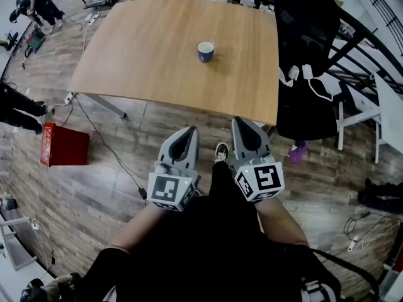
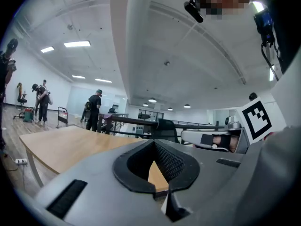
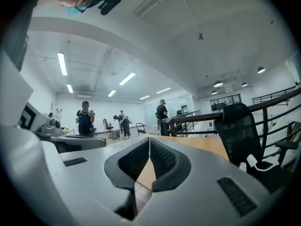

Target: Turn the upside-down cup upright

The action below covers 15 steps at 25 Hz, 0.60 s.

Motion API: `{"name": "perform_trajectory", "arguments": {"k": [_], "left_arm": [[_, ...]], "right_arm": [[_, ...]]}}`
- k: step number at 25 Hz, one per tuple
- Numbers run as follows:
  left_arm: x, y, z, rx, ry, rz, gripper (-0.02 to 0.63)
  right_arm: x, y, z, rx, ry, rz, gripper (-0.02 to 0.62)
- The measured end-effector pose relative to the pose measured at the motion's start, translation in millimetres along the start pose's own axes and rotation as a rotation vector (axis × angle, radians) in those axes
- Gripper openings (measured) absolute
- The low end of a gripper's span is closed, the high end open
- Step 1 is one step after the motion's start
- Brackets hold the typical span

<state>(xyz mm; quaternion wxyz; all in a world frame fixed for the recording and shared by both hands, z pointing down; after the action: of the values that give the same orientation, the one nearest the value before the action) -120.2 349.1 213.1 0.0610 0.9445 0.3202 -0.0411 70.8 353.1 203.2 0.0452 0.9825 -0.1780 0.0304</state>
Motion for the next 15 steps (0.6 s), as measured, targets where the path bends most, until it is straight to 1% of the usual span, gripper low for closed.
{"name": "perform_trajectory", "arguments": {"k": [2, 6, 8, 10, 11, 12, 13, 15], "left_arm": [[-17.9, 41.9, 0.1, -0.008, 0.006, 0.019, 0.007], [-46.7, 133.2, 0.6, -0.039, 0.030, 0.064, 0.008], [-62.1, 179.9, -0.5, -0.043, 0.021, 0.108, 0.007], [-82.4, 216.7, -5.0, -0.063, -0.001, 0.167, 0.007], [-96.0, 232.8, -7.5, -0.068, -0.008, 0.194, 0.008], [-110.8, 247.0, -10.8, -0.068, -0.014, 0.219, 0.008], [-125.3, 258.9, -16.2, -0.071, -0.023, 0.242, 0.008], [-151.9, 275.9, -33.4, -0.089, -0.040, 0.284, 0.007]], "right_arm": [[35.1, 45.2, -4.2, -0.034, -0.027, 0.026, 0.014], [103.0, 137.2, -12.2, -0.097, -0.107, 0.110, 0.015], [137.5, 181.4, -20.9, -0.123, -0.107, 0.150, 0.015], [162.0, 224.8, -33.1, -0.140, -0.099, 0.181, 0.018], [169.2, 248.0, -41.2, -0.147, -0.097, 0.197, 0.033], [173.5, 271.9, -50.7, -0.157, -0.093, 0.219, 0.087], [176.2, 295.4, -61.3, -0.168, -0.085, 0.242, 0.167], [180.0, 338.1, -83.7, -0.187, -0.071, 0.280, 0.223]]}}
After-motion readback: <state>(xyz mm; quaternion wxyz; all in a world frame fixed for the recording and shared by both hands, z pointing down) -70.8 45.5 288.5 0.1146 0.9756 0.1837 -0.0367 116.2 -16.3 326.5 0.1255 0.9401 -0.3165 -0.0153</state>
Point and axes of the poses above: the fingertips, and each gripper's own axes: y forward along the fingers, x to its right, z out of its top, the point moved 9 cm from there along -y, backward along the fingers
